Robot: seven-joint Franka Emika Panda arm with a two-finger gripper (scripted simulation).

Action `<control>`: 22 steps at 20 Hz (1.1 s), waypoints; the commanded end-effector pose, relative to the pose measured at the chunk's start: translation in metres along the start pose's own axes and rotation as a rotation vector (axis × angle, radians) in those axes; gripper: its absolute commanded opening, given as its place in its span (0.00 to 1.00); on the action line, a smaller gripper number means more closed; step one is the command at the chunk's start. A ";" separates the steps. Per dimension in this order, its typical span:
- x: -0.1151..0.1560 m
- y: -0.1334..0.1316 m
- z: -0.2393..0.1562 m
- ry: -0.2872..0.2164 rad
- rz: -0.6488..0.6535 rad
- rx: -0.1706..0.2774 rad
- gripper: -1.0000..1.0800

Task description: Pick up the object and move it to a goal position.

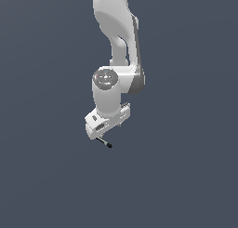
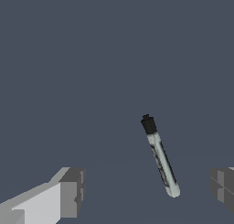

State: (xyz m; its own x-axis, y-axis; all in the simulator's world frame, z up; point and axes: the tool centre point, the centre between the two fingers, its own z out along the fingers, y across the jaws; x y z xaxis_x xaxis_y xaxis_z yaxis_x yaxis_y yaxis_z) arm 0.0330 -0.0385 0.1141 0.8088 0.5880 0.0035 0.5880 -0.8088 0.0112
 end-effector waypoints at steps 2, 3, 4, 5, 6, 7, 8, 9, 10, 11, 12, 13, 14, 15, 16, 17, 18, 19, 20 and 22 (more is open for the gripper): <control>-0.004 0.010 0.012 -0.002 -0.081 0.002 0.96; -0.006 0.013 0.016 -0.002 -0.104 0.002 0.96; -0.007 0.016 0.019 -0.002 -0.126 0.003 0.96; -0.008 0.019 0.022 -0.002 -0.149 0.004 0.96; -0.010 0.021 0.026 -0.003 -0.170 0.005 0.96; -0.011 0.024 0.029 -0.003 -0.190 0.005 0.96; -0.012 0.026 0.032 -0.003 -0.209 0.006 0.96; -0.013 0.028 0.035 -0.003 -0.227 0.007 0.96; -0.014 0.030 0.037 -0.003 -0.243 0.007 0.96; -0.015 0.032 0.040 -0.003 -0.259 0.008 0.96; -0.016 0.034 0.042 -0.003 -0.273 0.008 0.96; -0.017 0.035 0.044 -0.002 -0.286 0.009 0.96; -0.018 0.037 0.046 -0.002 -0.298 0.009 0.96; -0.019 0.038 0.047 -0.002 -0.309 0.010 0.96; -0.020 0.039 0.049 -0.002 -0.318 0.010 0.96; -0.020 0.040 0.050 -0.002 -0.327 0.011 0.96; -0.021 0.041 0.051 -0.002 -0.334 0.011 0.96; -0.021 0.041 0.052 -0.002 -0.341 0.011 0.96; -0.021 0.042 0.053 -0.002 -0.346 0.011 0.96; -0.022 0.043 0.054 -0.001 -0.353 0.012 0.96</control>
State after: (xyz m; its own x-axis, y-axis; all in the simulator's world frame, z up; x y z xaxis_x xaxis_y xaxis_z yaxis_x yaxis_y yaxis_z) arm 0.0407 -0.0858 0.0610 0.5625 0.8268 -0.0005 0.8268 -0.5625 0.0000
